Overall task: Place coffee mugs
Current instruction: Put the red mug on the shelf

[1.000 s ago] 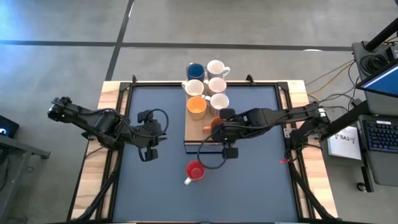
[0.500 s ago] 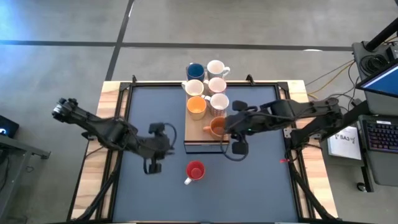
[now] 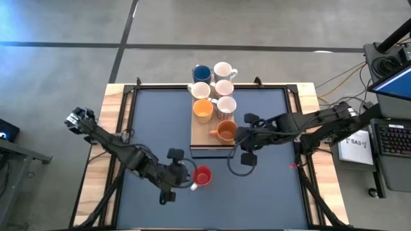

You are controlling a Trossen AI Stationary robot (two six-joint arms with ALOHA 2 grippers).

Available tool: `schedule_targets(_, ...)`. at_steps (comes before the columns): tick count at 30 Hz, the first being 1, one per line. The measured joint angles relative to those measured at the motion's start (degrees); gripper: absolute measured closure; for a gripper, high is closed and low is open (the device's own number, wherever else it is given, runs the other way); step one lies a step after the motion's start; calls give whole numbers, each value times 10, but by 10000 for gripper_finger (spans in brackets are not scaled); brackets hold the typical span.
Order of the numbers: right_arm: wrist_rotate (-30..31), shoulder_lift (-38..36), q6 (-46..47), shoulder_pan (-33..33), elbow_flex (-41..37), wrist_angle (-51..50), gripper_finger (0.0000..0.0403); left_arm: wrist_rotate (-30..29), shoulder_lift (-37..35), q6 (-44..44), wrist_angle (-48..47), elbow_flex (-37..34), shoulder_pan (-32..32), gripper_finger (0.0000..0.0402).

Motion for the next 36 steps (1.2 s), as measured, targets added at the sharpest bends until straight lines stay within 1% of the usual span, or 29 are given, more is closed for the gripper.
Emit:
schedule_targets(4, 1, 14, 8, 8, -9, -1, 346, 6, 26, 32, 8, 0, -5, 345)
schedule_targets(10, 1, 14, 43, 24, -9, 0, 346, 50, 75, 90, 51, 0, -6, 345)
schedule_targets(15, 2, 12, 76, 40, -9, 0, 346, 70, 102, 102, 45, 0, -5, 345)
schedule_targets(19, 2, 13, 91, 51, -9, 1, 346, 69, 111, 122, 45, 0, -3, 345)
schedule_targets(27, 2, 13, 121, 67, -9, 2, 346, 39, 115, 146, 45, 0, 14, 345)
schedule_targets(33, 2, 13, 120, 70, -9, 2, 346, 51, 121, 147, 44, 0, 26, 345)
schedule_targets(36, 2, 13, 119, 70, -9, 1, 346, 71, 123, 147, 45, 0, 26, 345)
